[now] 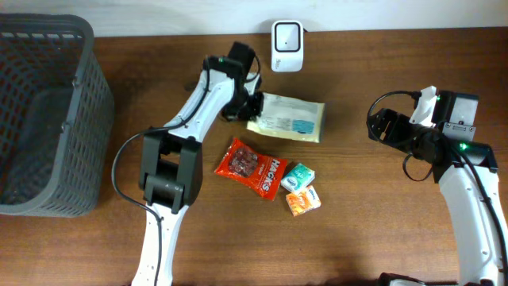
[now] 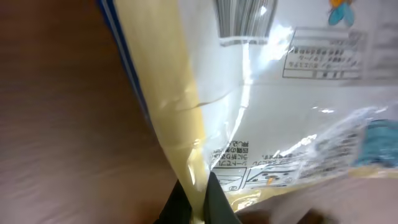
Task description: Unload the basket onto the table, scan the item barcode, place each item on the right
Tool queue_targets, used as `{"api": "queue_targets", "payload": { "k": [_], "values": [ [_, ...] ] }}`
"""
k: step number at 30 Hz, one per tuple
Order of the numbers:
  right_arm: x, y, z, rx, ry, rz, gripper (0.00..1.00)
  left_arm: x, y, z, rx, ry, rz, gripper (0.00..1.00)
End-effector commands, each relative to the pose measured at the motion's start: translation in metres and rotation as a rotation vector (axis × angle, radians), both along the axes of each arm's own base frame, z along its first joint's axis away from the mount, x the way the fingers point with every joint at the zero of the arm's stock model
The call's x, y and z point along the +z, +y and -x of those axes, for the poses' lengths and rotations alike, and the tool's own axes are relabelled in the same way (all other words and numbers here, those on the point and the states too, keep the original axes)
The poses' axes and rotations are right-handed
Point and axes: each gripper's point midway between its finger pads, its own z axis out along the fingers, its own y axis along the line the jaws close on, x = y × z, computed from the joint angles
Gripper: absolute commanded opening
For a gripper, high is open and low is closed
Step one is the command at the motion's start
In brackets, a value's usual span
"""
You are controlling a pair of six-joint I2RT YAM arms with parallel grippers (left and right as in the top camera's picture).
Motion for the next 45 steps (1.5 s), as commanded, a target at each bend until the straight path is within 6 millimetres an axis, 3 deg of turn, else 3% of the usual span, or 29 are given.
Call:
{"api": "queue_targets", "payload": {
  "k": [1,7,13,21,27,31,36,39,45],
  "values": [
    [0.007,-0.002,-0.001,-0.012,-0.017,0.007,0.98,0.073,0.045,-0.034,0.041,-0.21,-0.236,0.0],
    [0.007,-0.003,-0.002,-0.012,-0.018,0.007,0.98,0.182,0.089,-0.037,0.136,-0.429,-0.407,0.0],
    [0.007,-0.003,-0.002,-0.012,-0.018,0.007,0.98,0.231,0.151,-0.03,0.248,-0.552,-0.733,0.0],
    [0.007,-0.002,-0.001,-0.012,-0.017,0.007,0.99,0.223,0.153,-0.039,0.007,-0.519,-0.866,0.0],
    [0.007,-0.002,-0.001,-0.012,-0.017,0.007,0.98,0.195,0.13,-0.031,-0.14,-0.438,-0.849,0.0],
    [0.007,-0.002,-0.001,-0.012,-0.017,0.007,0.98,0.179,0.139,-0.032,-0.166,-0.392,-0.952,0.0],
    [0.007,-0.002,-0.001,-0.012,-0.017,0.007,0.98,0.175,0.154,-0.036,-0.163,-0.375,-1.098,0.0],
    [0.007,-0.002,-0.001,-0.012,-0.017,0.007,0.99,0.176,0.142,-0.038,-0.168,-0.406,-1.089,0.0],
    [0.007,-0.002,-0.001,-0.012,-0.017,0.007,0.98,0.177,0.09,-0.034,-0.224,-0.495,-1.045,0.0]
  ]
}}
